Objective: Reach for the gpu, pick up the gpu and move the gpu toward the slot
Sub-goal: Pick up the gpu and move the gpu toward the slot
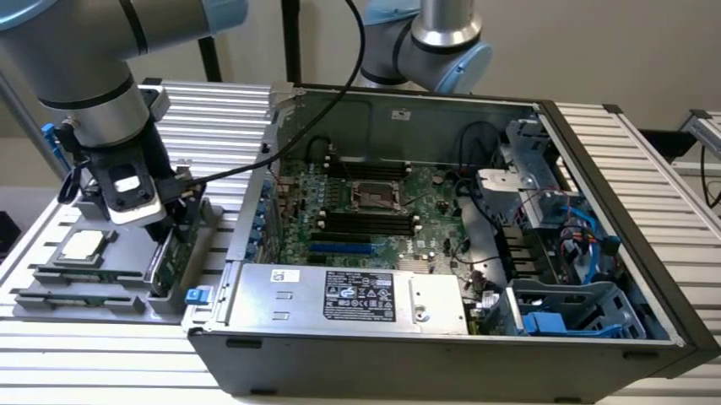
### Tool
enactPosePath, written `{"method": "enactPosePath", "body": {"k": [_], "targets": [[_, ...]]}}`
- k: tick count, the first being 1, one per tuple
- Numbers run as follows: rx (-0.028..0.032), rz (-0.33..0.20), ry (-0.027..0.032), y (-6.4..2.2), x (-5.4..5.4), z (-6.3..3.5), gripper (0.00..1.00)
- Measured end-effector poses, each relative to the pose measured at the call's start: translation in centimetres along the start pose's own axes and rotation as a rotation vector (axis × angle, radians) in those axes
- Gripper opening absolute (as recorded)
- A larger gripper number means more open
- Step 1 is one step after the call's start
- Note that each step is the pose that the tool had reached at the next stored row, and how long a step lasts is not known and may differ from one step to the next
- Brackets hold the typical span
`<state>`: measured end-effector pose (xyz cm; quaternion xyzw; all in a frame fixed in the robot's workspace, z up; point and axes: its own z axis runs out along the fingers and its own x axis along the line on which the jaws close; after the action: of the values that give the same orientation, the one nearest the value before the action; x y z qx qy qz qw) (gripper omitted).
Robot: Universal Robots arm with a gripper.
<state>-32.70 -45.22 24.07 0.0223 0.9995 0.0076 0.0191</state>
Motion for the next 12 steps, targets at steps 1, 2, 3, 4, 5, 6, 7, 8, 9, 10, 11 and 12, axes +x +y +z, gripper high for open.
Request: {"method": "enactPosePath", "body": {"k": [1, 2, 3, 4, 5, 6, 7, 8, 9, 10, 11, 12], "targets": [[0.0002, 0.004, 0.0000, 0.00, 0.00, 0.00, 0.42], [0.0002, 0.005, 0.0000, 0.00, 0.00, 0.00, 0.42], [0.0002, 0.005, -0.0001, 0.00, -0.01, 0.00, 0.42], [0.0002, 0.006, -0.0001, 0.00, -0.01, 0.01, 0.42], [0.0002, 0.006, -0.0001, 0.00, -0.01, 0.01, 0.42], [0.0002, 0.006, -0.0001, 0.00, -0.02, 0.01, 0.42], [0.0003, 0.006, -0.0001, 0.00, -0.02, 0.01, 0.40], [0.0003, 0.007, -0.0001, 0.00, -0.03, 0.01, 0.40], [0.0003, 0.007, -0.0001, 0.00, -0.03, 0.01, 0.33], [0.0003, 0.007, -0.0001, 0.00, -0.04, 0.01, 0.33], [0.0003, 0.007, -0.0001, 0.00, -0.05, 0.01, 0.33], [0.0003, 0.007, -0.0001, 0.00, -0.05, 0.01, 0.33]]}}
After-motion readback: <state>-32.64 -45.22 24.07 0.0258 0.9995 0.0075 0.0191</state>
